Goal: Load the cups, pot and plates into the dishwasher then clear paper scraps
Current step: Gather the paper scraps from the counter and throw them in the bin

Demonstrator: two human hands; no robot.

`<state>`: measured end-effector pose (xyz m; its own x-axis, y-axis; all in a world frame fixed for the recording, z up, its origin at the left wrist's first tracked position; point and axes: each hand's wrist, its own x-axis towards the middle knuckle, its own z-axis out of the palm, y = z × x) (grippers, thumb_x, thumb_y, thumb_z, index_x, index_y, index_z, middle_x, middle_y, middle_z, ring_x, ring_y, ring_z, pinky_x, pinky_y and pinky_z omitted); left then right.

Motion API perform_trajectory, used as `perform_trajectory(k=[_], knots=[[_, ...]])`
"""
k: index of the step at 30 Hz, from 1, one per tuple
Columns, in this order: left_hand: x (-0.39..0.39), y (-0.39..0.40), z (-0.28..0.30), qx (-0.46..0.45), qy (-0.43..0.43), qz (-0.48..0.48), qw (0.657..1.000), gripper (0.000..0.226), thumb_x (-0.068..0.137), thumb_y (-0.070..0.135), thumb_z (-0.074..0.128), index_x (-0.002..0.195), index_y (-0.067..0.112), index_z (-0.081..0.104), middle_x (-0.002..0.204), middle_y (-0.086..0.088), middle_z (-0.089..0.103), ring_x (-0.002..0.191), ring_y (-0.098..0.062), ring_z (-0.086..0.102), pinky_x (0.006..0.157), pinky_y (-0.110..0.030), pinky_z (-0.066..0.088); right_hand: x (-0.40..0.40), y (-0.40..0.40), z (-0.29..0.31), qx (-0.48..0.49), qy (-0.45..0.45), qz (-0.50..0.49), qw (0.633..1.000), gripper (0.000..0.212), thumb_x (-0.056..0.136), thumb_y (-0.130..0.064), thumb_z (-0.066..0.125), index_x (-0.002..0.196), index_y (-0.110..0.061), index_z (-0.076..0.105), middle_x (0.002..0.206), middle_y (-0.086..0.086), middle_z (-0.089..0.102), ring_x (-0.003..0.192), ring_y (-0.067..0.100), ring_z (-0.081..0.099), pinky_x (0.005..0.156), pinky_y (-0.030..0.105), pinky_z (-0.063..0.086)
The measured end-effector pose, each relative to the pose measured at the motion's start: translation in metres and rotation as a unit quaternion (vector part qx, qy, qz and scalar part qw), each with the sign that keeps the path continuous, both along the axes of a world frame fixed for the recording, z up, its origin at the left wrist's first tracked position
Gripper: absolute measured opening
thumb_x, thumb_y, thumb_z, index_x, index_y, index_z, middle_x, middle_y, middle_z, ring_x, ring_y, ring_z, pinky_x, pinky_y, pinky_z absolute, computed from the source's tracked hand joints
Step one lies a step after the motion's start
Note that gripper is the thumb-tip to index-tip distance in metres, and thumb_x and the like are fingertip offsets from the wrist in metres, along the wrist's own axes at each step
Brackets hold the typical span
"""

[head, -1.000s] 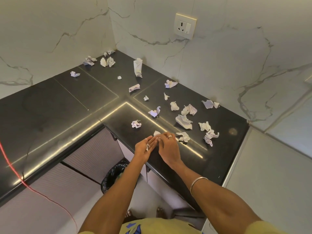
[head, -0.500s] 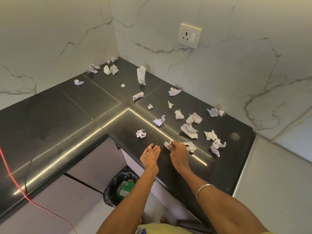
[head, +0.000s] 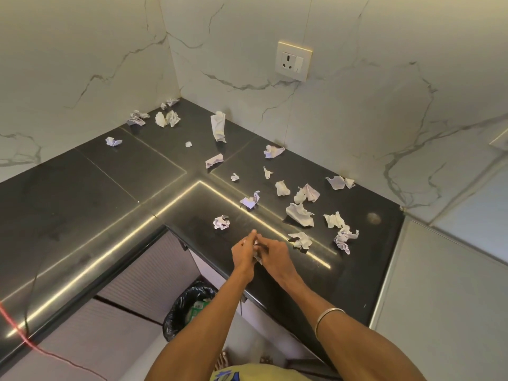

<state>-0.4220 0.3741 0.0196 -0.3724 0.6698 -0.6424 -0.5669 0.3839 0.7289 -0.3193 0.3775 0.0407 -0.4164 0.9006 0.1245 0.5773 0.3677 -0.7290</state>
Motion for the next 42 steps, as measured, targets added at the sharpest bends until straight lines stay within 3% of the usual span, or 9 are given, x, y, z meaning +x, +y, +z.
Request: perform_trajectory(k=[3,8,11,19,28,31,34,38,42], knots=[[0.013,0.008,0.007,-0.065,0.114,0.030,0.991,0.033,0.094,0.027,0.061,0.066,0.012,0.070,0.066,-0.004,0.070,0.070,-0.021,0.070,0.065,-0.032,0.057,0.018,0.003,0.000,0.036,-0.045,-0.041,0.997,0.035,0.096,-0.008,0.059,0.129,-0.016,0.064,0.106,0.002,0.074,0.093,0.009,0.069,0.085,0.018,0.053],[0.018,0.021,0.006,-0.020,0.073,-0.003,0.997,0.036,0.098,0.030,0.059,0.075,0.003,0.069,0.056,-0.004,0.052,0.039,-0.010,0.040,0.037,-0.023,0.034,0.058,0.014,0.010,0.121,-0.165,-0.168,0.964,0.032,0.093,-0.012,0.057,0.123,-0.021,0.066,0.115,0.001,0.066,0.110,0.018,0.050,0.091,0.025,0.047],[0.019,0.015,0.007,0.011,0.057,-0.049,0.997,0.038,0.095,0.037,0.061,0.079,0.004,0.069,0.054,-0.001,0.045,0.039,-0.008,0.031,0.036,-0.021,0.026,0.081,0.017,0.005,0.057,-0.191,-0.200,0.959,0.045,0.090,-0.020,0.064,0.134,-0.022,0.059,0.132,0.004,0.055,0.122,0.025,0.046,0.101,0.037,0.047],[0.015,0.009,0.011,0.057,-0.104,-0.025,0.993,0.053,0.094,0.054,0.049,0.093,0.003,0.066,0.059,-0.002,0.050,0.038,-0.007,0.035,0.034,-0.019,0.025,0.078,0.009,-0.012,0.001,-0.094,-0.217,0.972,0.019,0.095,-0.015,0.059,0.104,-0.014,0.076,0.101,0.000,0.068,0.083,0.009,0.060,0.074,0.016,0.040],[0.011,0.008,0.014,0.056,-0.152,0.008,0.987,0.049,0.086,0.045,0.060,0.102,0.000,0.071,0.072,-0.007,0.066,0.056,-0.016,0.060,0.049,-0.025,0.047,0.018,0.007,0.011,0.041,0.116,-0.180,0.976,0.015,0.087,-0.008,0.069,0.094,-0.017,0.077,0.088,-0.008,0.074,0.080,0.001,0.066,0.073,0.017,0.053],[0.009,0.007,0.015,0.066,-0.193,0.029,0.979,0.046,0.091,0.049,0.052,0.080,0.007,0.067,0.064,-0.006,0.065,0.060,-0.018,0.062,0.057,-0.027,0.053,0.003,0.006,0.010,0.047,0.097,-0.098,0.989,0.013,0.086,-0.011,0.071,0.094,-0.019,0.076,0.088,-0.006,0.075,0.078,0.002,0.068,0.070,0.019,0.056],[0.003,0.003,0.015,0.072,-0.223,0.020,0.972,0.048,0.086,0.055,0.059,0.080,0.007,0.068,0.074,-0.008,0.066,0.068,-0.022,0.064,0.074,-0.031,0.054,-0.004,0.006,0.001,0.020,0.037,-0.045,0.998,0.019,0.085,-0.014,0.073,0.097,-0.027,0.065,0.087,-0.008,0.071,0.080,0.005,0.067,0.069,0.023,0.057],[0.002,-0.001,0.008,0.046,-0.138,-0.012,0.989,0.039,0.087,0.048,0.066,0.075,0.012,0.071,0.076,-0.006,0.070,0.078,-0.019,0.068,0.080,-0.035,0.055,-0.006,0.008,-0.005,0.058,-0.036,-0.001,0.998,0.012,0.091,-0.019,0.068,0.094,-0.031,0.070,0.084,-0.014,0.071,0.075,0.005,0.063,0.072,0.029,0.054],[0.007,0.005,0.005,0.008,-0.081,-0.021,0.996,0.046,0.092,0.053,0.058,0.077,0.012,0.070,0.082,-0.009,0.071,0.090,-0.023,0.068,0.093,-0.041,0.054,0.002,0.005,-0.001,0.052,0.007,0.005,0.999,0.016,0.094,-0.018,0.064,0.092,-0.030,0.074,0.085,-0.017,0.072,0.074,0.006,0.066,0.075,0.032,0.053]])
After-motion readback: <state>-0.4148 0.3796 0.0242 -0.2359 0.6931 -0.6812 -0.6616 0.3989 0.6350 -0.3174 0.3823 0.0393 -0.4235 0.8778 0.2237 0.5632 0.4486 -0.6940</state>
